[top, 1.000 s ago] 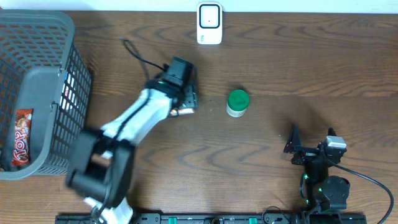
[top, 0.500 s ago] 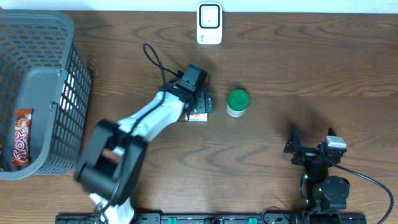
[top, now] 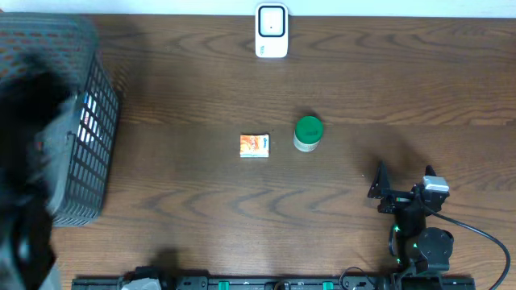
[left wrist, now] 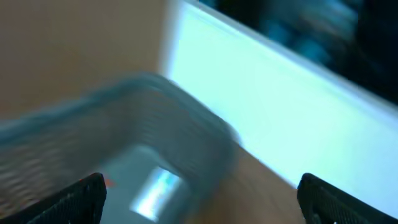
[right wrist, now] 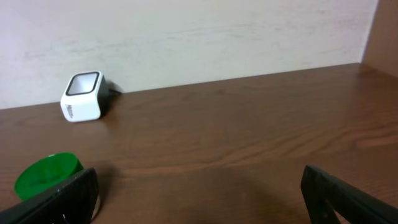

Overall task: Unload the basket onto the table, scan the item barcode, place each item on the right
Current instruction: 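Reach into the basket and grasp the white Panadol box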

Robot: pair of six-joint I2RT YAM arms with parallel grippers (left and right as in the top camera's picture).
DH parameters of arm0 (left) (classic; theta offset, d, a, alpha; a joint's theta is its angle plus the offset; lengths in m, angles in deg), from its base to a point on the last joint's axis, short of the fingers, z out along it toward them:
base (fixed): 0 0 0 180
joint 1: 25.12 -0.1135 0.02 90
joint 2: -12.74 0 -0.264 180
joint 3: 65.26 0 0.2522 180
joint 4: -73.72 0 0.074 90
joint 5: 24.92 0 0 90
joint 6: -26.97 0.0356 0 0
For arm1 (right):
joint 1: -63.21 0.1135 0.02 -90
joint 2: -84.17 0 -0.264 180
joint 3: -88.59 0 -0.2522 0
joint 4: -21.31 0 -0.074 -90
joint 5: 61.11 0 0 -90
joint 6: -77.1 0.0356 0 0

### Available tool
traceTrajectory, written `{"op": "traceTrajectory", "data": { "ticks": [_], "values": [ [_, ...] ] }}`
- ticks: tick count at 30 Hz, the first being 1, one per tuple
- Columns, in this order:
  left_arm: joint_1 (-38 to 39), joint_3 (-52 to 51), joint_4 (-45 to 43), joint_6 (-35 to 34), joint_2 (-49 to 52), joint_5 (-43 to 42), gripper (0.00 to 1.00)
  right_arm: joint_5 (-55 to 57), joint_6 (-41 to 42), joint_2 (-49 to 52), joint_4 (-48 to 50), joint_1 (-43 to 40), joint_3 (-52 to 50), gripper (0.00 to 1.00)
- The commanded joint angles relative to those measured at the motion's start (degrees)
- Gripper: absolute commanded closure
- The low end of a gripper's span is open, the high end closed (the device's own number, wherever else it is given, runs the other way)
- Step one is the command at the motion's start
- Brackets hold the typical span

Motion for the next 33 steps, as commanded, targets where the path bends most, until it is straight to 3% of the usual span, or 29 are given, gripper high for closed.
{"op": "traceTrajectory", "data": {
  "ticks": [1,4,8,10,12,15,24,33],
  "values": [
    [-13.3,-2.1,0.9,1.2,6.9,-8.7,0.02,0.0,-0.8,-0.4,-0.2,0.2,-0.1,0.01],
    [-21.2,-2.2,1.8,1.2,13.8,-15.0,0.02,0.0,-0.8,-0.4,-0.2,0.2,-0.1,0.01],
    [-24.8,-2.2,5.3,3.7,24.8,-15.7,0.02,0.0,-0.8,-0.4,-0.2,0.2,-0.1,0.01],
    [-24.8,-2.3,5.9,13.4,30.0,-20.4,0.02,0.0,-0.8,-0.4,-0.2,0.2,-0.1,0.01],
    [-24.0,-2.3,8.4,27.5,35.3,-28.8,0.02,0.0,-0.8,-0.4,-0.2,0.2,-0.1,0.01],
    [-22.4,-2.6,10.7,36.2,40.3,-31.7,0.02,0.0,-0.8,-0.4,-0.2,0.2,-0.1,0.01],
    [-17.9,-3.0,8.3,43.9,44.8,-31.5,0.01,0.0,-0.8,-0.4,-0.2,0.2,-0.1,0.01],
    [-17.1,-3.0,6.4,45.4,51.5,-28.3,0.02,0.0,-0.8,-0.4,-0.2,0.2,-0.1,0.01]
  ]
}}
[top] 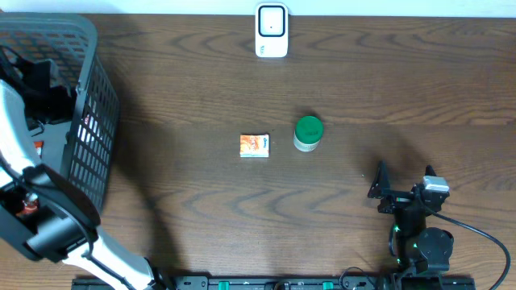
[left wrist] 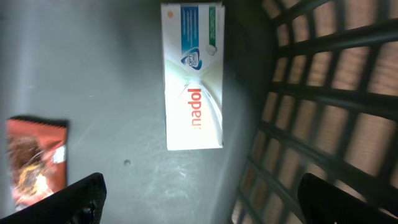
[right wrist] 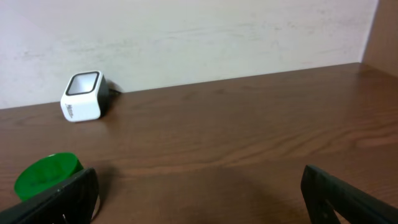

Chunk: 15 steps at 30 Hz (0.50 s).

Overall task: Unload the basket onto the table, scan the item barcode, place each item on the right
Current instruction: 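Reach into the basket and grasp the white Panadol box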

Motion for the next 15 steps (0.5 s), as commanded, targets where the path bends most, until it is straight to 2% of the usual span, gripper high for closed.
{"op": "traceTrajectory", "data": {
  "ticks": [1,15],
  "values": [
    [0.2,0.4,0.0,2.5,3.9,1.3,0.01,-0.1,-0.8,-0.4,-0.2,0.2,-0.1,0.01],
    [1.0,0.3,-2.8,5.5,13.5,1.5,0.01,-0.1,-0.8,-0.4,-0.2,0.2,-0.1,0.01]
  ]
}}
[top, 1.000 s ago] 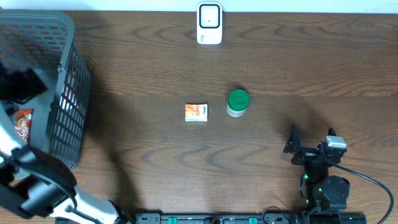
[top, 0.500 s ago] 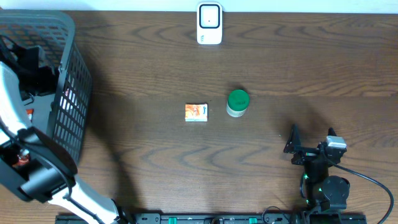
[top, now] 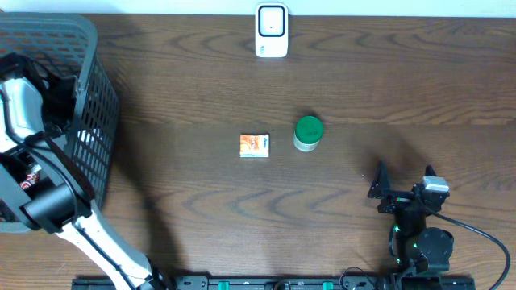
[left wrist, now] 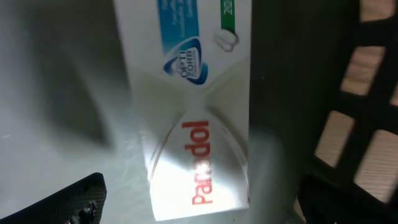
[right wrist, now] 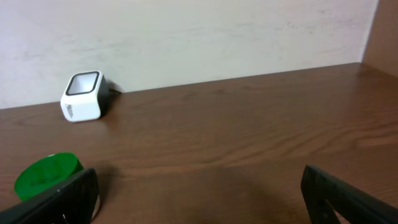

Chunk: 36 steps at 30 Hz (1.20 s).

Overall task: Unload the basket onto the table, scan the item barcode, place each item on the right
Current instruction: 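Reach into the basket and grasp the white Panadol box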

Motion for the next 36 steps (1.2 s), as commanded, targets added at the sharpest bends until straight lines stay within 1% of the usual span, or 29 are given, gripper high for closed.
{"op": "traceTrajectory", "data": {
  "ticks": [1,8,17,21,22,24,25,26,27,36],
  "values": [
    [0.0,0.3,-0.1,2.1,2.2,0.6,0.01,-0.1,-0.8,-0.4,-0.2,0.2,-0.1,0.01],
    [0.0,0.3,-1.0,2.1,4.7,0.8,0.01,-0.1,-0.8,-0.4,-0.2,0.2,-0.1,0.01],
    [0.0,0.3,-4.8,2.0,5.6,0.8,0.02,-0.1,-0.8,-0.4,-0.2,0.2,-0.1,0.01],
    [0.0,0.3,-5.0,1.9,5.6,0.8,0.22,-0.1,-0.8,-0.4,-0.2,0.2,-0.1,0.01],
    [0.0,0.3,-5.0,1.6,5.6,0.9,0.23,-0.1,-0.8,-0.4,-0.2,0.2,-0.1,0.01],
    [0.0,0.3,-5.0,1.0,5.6,0.9,0.29,-0.1,-0.8,-0.4,-0.2,0.2,-0.1,0.01],
    [0.0,0.3,-5.0,0.4,5.6,0.9,0.36,-0.1,-0.8,-0.4,-0.2,0.2,-0.1,0.01],
    [0.0,0.3,-5.0,-0.3,5.6,1.1,0.44,-0.1,-0.8,-0.4,-0.2,0.2,-0.1,0.01],
    [0.0,0.3,-5.0,-1.1,5.6,1.4,0.47,-0.1,-0.8,-0.4,-0.2,0.2,-0.1,0.01],
    [0.0,0.3,-3.5,-4.3,4.2,5.6,0.5,-0.1,-0.8,-0.4,-0.2,0.2,-0.1,0.01]
  ]
}}
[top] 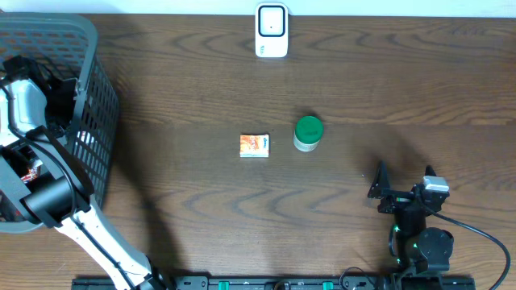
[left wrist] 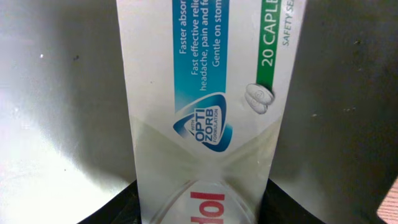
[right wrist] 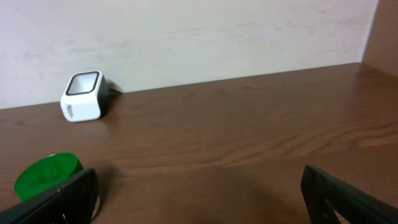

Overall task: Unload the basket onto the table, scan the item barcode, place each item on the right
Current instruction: 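Reach into the basket and grasp the white Panadol box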

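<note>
A white Panadol box [left wrist: 199, 93] with blue and green print lies on the grey floor of the basket [left wrist: 56, 93]. My left gripper [left wrist: 199, 208] is shut on it, a black finger [left wrist: 121, 208] pressing each long side. Overhead, the left arm reaches down into the grey mesh basket [top: 90, 153] at the table's left end, and the box is hidden there. The white barcode scanner [top: 272, 31] stands at the far middle edge, also the scanner [right wrist: 82, 96] in the right wrist view. My right gripper [top: 401, 192] rests open at the near right.
A green-lidded jar [top: 308, 133] and a small orange box [top: 254, 145] sit mid-table. The jar [right wrist: 46, 176] lies left of the right gripper's fingers [right wrist: 59, 199]. A red packet [top: 32, 171] lies in the basket. A pale wall backs the table.
My left gripper has come down closer onto the Panadol box, and its fingers, wide apart before, now press against the box's sides. The right arm has not moved.
The left arm was swinging over the basket, its view blurred. Then it hung open inside the basket above the Panadol box and a red packet. It then stood lower over the box, and now it is shut on it. The right arm stayed still.
</note>
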Robot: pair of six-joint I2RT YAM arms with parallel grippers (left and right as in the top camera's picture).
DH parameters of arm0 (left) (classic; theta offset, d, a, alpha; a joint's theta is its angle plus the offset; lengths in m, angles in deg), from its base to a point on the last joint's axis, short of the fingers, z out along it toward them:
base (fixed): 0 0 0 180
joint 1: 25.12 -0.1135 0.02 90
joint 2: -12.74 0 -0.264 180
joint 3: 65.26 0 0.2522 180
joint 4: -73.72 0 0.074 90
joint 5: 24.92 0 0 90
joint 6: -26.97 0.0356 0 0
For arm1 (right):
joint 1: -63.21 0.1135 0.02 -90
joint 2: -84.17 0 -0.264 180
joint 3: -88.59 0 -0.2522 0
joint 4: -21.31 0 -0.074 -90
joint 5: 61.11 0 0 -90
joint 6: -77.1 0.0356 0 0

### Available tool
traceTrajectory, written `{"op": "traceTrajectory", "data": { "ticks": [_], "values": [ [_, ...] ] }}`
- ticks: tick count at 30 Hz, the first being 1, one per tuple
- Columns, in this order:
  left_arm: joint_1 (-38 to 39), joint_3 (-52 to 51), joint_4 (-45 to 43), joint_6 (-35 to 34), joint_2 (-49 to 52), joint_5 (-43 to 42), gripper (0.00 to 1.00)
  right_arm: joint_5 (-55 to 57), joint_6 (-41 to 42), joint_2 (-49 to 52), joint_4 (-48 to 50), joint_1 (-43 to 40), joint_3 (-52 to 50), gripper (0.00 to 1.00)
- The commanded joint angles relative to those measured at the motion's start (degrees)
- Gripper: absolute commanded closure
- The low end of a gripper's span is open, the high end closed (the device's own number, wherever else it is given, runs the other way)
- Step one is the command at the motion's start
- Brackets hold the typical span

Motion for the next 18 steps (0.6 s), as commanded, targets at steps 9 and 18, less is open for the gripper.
{"op": "traceTrajectory", "data": {
  "ticks": [9,18],
  "values": [
    [-0.1,0.3,1.5,-5.2,-9.9,2.6,0.51,-0.1,-0.8,-0.4,-0.2,0.2,-0.1,0.01],
    [-0.1,0.3,2.5,-11.8,-29.5,1.7,0.48,-0.1,-0.8,-0.4,-0.2,0.2,-0.1,0.01]
  ]
}}
